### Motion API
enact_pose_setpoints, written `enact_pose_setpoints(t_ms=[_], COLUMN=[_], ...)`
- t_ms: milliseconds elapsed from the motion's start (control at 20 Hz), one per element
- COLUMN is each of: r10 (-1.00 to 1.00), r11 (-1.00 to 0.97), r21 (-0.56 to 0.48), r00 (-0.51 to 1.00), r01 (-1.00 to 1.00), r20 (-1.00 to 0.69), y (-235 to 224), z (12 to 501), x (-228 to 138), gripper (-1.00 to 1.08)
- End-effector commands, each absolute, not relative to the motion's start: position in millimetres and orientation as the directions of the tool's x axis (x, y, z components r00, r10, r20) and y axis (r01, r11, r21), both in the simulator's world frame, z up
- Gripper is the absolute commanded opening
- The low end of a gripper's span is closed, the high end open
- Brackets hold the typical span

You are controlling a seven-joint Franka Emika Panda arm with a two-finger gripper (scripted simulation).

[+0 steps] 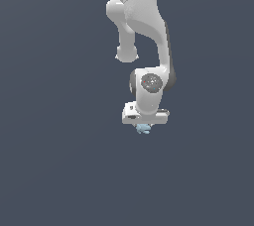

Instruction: Pick up the object and move it to a goal position.

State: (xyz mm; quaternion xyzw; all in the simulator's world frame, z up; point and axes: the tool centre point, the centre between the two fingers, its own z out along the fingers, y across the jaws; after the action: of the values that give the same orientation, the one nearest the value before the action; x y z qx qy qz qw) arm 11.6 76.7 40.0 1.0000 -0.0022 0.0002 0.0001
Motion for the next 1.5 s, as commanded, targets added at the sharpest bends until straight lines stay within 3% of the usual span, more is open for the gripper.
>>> enact_pose_setpoints(t_ms=[0,700,1450], r10=[-0.004,-0.004,-0.004], r11=[-1.0,-1.0,-1.0], r21=[0.0,0.0,0.001], r00=[1.0,1.0,1.0], r01=[-0.004,-0.004,-0.004], r20=[0.001,0.001,0.001], y=[77,82,98], z=[40,97,262], x=[12,-2,-40], gripper=[-1.0,-1.0,-1.0])
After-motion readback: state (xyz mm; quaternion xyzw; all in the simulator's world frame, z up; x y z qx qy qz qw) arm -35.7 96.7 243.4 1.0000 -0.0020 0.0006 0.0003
